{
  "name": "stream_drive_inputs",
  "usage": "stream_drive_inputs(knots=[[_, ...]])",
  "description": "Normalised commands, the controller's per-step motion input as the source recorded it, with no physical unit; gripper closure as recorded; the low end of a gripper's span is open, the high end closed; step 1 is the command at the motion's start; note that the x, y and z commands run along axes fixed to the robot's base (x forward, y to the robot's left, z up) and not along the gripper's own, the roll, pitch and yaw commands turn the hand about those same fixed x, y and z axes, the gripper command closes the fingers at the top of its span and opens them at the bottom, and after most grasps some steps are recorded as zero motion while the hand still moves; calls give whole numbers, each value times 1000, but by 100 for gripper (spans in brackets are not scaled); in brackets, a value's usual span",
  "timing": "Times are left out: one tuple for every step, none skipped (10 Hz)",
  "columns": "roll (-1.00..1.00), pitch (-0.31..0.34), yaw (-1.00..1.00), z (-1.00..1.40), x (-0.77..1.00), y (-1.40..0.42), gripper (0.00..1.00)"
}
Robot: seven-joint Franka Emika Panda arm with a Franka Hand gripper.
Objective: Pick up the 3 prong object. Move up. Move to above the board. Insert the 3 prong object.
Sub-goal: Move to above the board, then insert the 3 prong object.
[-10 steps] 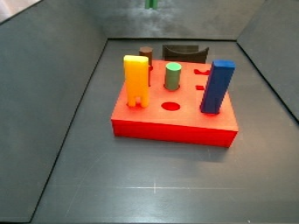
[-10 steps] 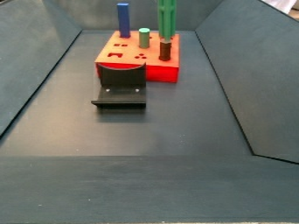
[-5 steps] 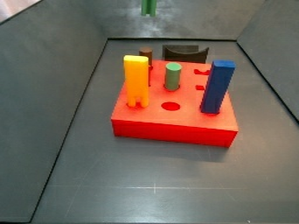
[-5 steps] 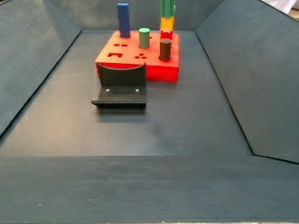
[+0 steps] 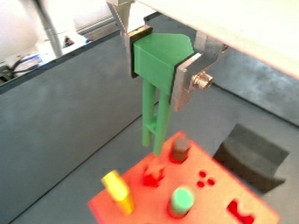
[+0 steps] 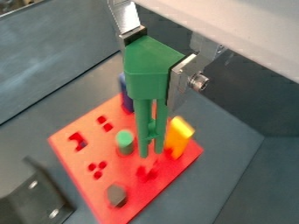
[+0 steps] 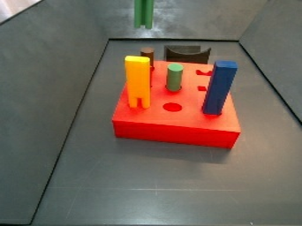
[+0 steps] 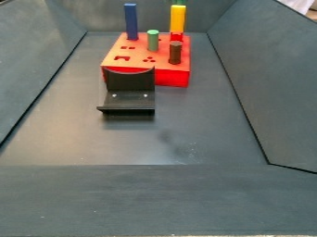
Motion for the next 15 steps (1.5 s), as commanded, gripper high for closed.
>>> stream_drive_inputs(knots=[[-3, 33, 9, 156, -108, -995, 100], [-3, 50, 8, 121, -59, -708, 100], [1, 79, 7, 71, -5, -369, 100], [1, 95, 7, 45, 27, -189, 100], [0, -50, 0, -57, 0, 0, 100], [0, -50, -20, -11, -120, 49, 100], [121, 173, -209, -234, 774, 343, 100], [73, 140, -240, -194, 811, 471, 100], [71, 139, -229, -191, 820, 483, 100], [46, 114, -234, -131, 863, 454, 100], [0, 53, -291, -63, 911, 391, 100], [-20, 0, -606, -120, 637, 317, 100], [-14, 0, -771, -151, 443, 220, 100], [-11, 0, -831, -163, 363, 171, 100], [-13, 0, -829, -166, 366, 174, 100]])
